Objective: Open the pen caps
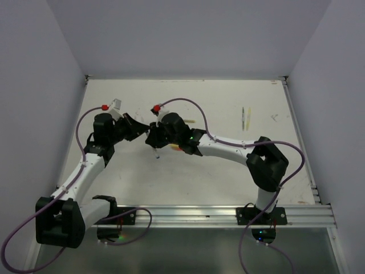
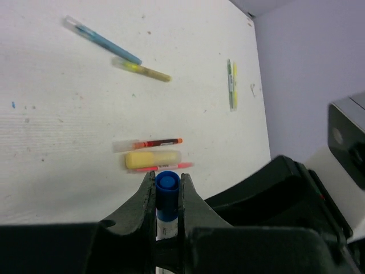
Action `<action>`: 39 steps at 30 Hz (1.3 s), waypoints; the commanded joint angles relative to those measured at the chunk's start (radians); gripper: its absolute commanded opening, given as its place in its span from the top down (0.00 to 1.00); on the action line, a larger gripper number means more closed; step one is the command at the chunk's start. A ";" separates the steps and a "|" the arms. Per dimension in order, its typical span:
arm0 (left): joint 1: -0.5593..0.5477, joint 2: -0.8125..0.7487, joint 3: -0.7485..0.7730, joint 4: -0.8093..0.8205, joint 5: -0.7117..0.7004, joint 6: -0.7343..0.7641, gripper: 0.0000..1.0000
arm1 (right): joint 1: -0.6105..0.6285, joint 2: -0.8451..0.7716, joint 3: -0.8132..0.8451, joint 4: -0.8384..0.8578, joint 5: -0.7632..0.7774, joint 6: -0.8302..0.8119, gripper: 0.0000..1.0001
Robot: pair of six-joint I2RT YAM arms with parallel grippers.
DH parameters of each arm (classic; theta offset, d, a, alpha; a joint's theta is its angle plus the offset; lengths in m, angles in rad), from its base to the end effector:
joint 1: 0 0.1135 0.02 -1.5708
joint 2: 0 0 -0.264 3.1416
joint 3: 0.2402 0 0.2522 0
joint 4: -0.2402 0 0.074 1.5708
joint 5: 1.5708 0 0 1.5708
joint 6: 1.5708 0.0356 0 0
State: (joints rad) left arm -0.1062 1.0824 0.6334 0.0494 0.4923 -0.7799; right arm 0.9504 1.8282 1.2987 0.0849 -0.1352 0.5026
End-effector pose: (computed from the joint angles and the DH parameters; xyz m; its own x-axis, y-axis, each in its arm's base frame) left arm 0.2368 -0.0422 0.2534 -0.6452 -0.5544 -0.5257 0.1022 0.6192 -0.7785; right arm 0.2447 0.3507 0.2499 -0.6416 -0.0769 -0.7632 -0.6481 0.5866 0.4857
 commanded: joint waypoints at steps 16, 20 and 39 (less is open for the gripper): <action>0.089 0.068 0.190 -0.069 -0.347 -0.162 1.00 | 0.079 0.006 0.002 -0.277 0.392 -0.200 1.00; 0.103 0.105 0.227 0.039 -0.276 -0.131 1.00 | 0.079 0.017 -0.015 -0.229 0.191 -0.240 1.00; 0.191 0.313 0.360 -0.152 -0.230 0.237 1.00 | -0.140 -0.208 -0.087 -0.209 -0.129 -0.107 1.00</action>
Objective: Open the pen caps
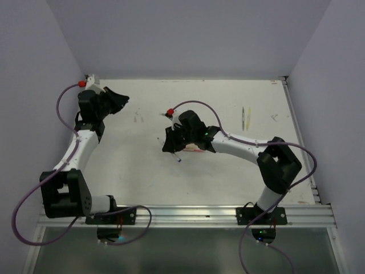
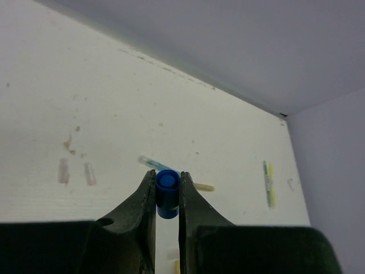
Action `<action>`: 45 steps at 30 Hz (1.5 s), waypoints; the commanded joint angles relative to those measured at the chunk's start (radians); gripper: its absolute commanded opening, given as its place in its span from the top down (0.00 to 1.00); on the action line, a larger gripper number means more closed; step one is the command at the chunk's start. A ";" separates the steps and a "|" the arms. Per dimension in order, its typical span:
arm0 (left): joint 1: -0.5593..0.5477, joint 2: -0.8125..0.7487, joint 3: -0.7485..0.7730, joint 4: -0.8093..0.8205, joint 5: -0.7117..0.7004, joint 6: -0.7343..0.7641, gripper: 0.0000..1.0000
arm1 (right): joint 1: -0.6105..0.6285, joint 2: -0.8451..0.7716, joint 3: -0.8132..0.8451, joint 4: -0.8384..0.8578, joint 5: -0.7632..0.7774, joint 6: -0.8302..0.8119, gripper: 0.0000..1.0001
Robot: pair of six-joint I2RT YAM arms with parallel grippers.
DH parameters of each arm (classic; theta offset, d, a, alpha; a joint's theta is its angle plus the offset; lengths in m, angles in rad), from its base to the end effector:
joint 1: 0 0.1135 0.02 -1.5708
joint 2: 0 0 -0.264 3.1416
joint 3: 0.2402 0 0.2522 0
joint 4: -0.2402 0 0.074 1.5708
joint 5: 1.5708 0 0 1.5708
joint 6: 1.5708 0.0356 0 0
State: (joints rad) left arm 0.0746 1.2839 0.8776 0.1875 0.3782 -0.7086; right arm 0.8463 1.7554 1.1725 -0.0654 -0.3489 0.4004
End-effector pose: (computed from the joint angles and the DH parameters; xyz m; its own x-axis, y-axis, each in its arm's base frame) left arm 0.2987 0.0091 0.3018 -0.3532 -0.6329 -0.6890 0.0795 0.7135 -0.6961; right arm 0.2505 0.3013 0.2234 -0.7132 -0.2532 -0.6536 -0.6584 0.5619 0.5008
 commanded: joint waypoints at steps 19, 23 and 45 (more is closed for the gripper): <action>-0.007 0.566 0.300 -0.328 -0.255 0.274 1.00 | -0.694 -0.254 0.047 -0.196 0.288 -0.060 1.00; -0.009 0.632 0.353 -0.345 -0.257 0.288 1.00 | -0.725 -0.261 0.010 -0.156 0.263 -0.054 1.00; -0.012 0.697 0.373 -0.359 -0.232 0.278 0.66 | -0.837 -0.260 -0.011 -0.125 0.192 -0.011 1.00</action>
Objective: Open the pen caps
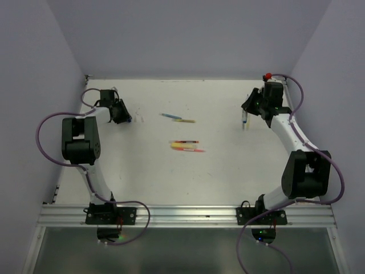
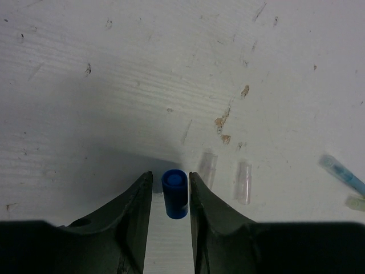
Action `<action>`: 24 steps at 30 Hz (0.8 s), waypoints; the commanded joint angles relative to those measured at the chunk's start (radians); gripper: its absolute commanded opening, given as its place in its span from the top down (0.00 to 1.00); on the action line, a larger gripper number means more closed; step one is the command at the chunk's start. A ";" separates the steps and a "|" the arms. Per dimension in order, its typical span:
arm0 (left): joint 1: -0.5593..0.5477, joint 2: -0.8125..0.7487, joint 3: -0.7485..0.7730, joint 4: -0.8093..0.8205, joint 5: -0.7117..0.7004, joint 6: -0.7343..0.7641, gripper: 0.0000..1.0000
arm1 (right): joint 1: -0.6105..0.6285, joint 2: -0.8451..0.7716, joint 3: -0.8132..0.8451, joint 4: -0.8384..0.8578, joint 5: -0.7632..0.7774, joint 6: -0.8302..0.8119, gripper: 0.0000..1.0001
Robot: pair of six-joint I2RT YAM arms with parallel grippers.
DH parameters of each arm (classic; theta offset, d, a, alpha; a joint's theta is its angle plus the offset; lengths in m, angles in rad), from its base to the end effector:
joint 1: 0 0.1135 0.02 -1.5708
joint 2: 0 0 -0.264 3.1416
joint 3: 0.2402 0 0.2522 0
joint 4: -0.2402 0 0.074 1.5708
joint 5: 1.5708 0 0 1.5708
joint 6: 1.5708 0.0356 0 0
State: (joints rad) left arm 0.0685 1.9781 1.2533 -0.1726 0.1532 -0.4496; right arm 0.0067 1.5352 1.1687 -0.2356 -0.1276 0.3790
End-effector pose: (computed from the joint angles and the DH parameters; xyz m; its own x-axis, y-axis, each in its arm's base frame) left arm 0.4152 0.0230 0.1531 -0.7142 -0.4795 -0.5098 -0.3143 0.8706 -0.3785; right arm 0.3508 0.0069 0.2837 -0.5674 0.3632 -0.7390 0.1060 0.9222 0.3719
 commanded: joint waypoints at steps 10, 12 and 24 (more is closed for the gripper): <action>-0.006 -0.027 -0.054 0.051 0.009 0.005 0.56 | -0.004 -0.027 -0.024 0.055 -0.020 0.006 1.00; -0.006 -0.035 -0.069 0.076 0.022 0.002 0.55 | -0.004 -0.023 -0.023 0.055 -0.006 0.001 1.00; -0.001 -0.139 -0.109 0.101 0.026 -0.018 0.45 | -0.043 0.120 0.034 -0.039 0.158 -0.028 1.00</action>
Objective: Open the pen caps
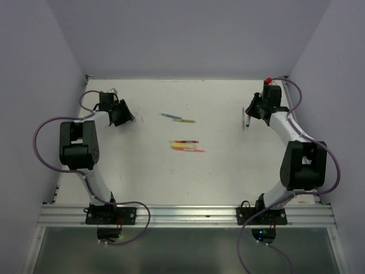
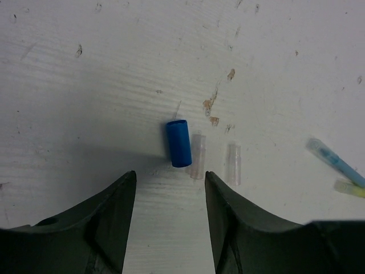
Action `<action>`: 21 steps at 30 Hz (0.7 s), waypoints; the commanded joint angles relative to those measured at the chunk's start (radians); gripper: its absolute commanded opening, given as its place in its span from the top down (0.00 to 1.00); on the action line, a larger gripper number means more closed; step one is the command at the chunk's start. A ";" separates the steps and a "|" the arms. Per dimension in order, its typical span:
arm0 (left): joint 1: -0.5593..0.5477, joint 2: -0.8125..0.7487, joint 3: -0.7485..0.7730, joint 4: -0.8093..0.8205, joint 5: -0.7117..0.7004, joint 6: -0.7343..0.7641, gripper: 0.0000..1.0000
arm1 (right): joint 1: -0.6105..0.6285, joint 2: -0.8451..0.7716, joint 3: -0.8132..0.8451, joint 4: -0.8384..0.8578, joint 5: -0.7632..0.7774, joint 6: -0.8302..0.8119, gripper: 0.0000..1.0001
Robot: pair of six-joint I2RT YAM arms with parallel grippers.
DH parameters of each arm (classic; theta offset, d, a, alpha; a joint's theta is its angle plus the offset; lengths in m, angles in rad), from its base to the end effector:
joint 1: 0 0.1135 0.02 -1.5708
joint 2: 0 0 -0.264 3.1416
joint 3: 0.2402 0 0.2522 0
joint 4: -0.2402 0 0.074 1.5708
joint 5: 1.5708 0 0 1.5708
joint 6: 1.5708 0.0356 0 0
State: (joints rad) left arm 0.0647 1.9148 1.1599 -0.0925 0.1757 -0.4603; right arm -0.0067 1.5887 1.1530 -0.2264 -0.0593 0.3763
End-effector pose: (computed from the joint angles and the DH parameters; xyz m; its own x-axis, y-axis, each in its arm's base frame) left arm 0.4003 0.0197 0.1561 -0.6932 -0.4832 -0.5348 -0.2858 0.8655 -0.4114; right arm 0.3585 -0.0003 0.2611 -0.5865 0.3708 -0.7201 0.1887 0.9271 0.3237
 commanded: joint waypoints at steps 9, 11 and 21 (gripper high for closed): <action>0.003 -0.230 -0.066 0.076 0.051 -0.060 0.43 | -0.036 0.206 0.154 -0.126 0.271 -0.100 1.00; 0.003 -0.260 -0.075 0.111 0.079 -0.074 0.43 | -0.036 0.252 0.186 -0.139 0.292 -0.111 1.00; -0.005 -0.425 -0.216 0.249 0.162 -0.139 0.43 | -0.035 0.367 0.221 -0.139 0.314 -0.112 0.94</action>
State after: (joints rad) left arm 0.0647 1.5406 0.9676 0.0639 0.2886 -0.5648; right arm -0.0448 1.9308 1.3361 -0.3538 0.2226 0.2749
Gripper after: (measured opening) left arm 0.573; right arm 0.204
